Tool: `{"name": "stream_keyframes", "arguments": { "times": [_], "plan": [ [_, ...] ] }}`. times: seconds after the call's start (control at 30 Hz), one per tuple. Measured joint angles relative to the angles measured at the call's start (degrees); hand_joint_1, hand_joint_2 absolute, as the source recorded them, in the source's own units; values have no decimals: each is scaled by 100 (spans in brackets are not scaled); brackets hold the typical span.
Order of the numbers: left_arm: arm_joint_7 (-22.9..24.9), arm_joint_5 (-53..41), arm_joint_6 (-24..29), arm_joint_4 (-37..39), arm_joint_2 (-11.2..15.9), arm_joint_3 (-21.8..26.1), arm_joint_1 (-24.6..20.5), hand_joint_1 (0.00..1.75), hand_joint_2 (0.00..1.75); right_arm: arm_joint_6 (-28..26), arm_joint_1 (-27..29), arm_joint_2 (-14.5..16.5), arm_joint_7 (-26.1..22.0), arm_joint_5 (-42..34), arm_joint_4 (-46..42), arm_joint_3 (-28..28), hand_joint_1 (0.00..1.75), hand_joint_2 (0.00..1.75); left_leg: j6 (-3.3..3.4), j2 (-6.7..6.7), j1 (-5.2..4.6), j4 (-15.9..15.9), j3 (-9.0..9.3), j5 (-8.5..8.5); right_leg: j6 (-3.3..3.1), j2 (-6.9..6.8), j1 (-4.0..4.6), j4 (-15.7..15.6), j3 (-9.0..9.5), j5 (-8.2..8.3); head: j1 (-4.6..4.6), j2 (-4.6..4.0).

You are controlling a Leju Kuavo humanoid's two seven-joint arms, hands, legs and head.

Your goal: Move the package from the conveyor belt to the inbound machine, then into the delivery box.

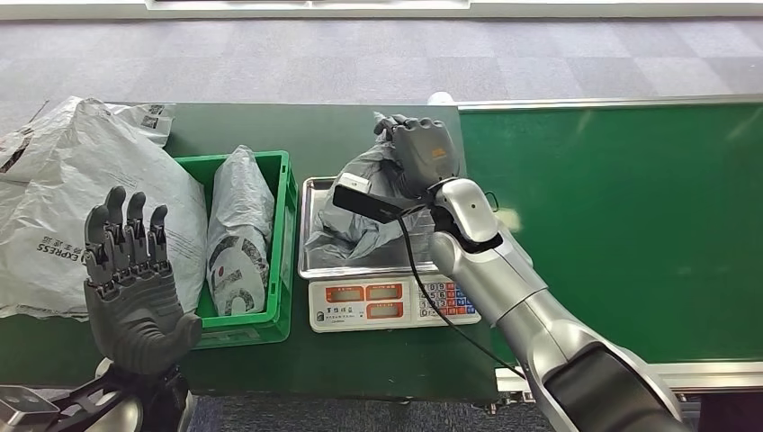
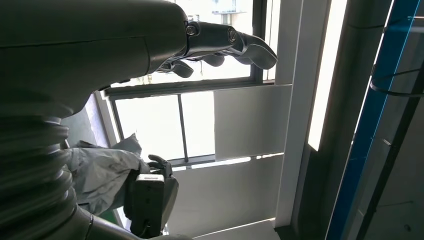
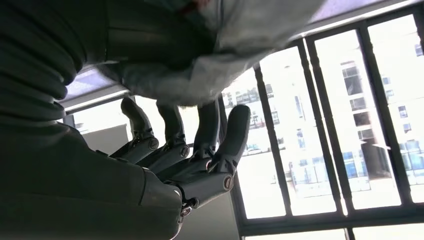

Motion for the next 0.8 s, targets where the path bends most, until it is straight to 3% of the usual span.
{"name": "stream_keyframes", "arguments": {
  "times": [0.8],
  "plan": [
    [-1,-13,0,-5,40,0,20,0,175,480,-98,-18,-217,-723,0,113,0,0,0,0,0,0,1,0,0,0,0,0,0,0,0,0]
  ]
}}
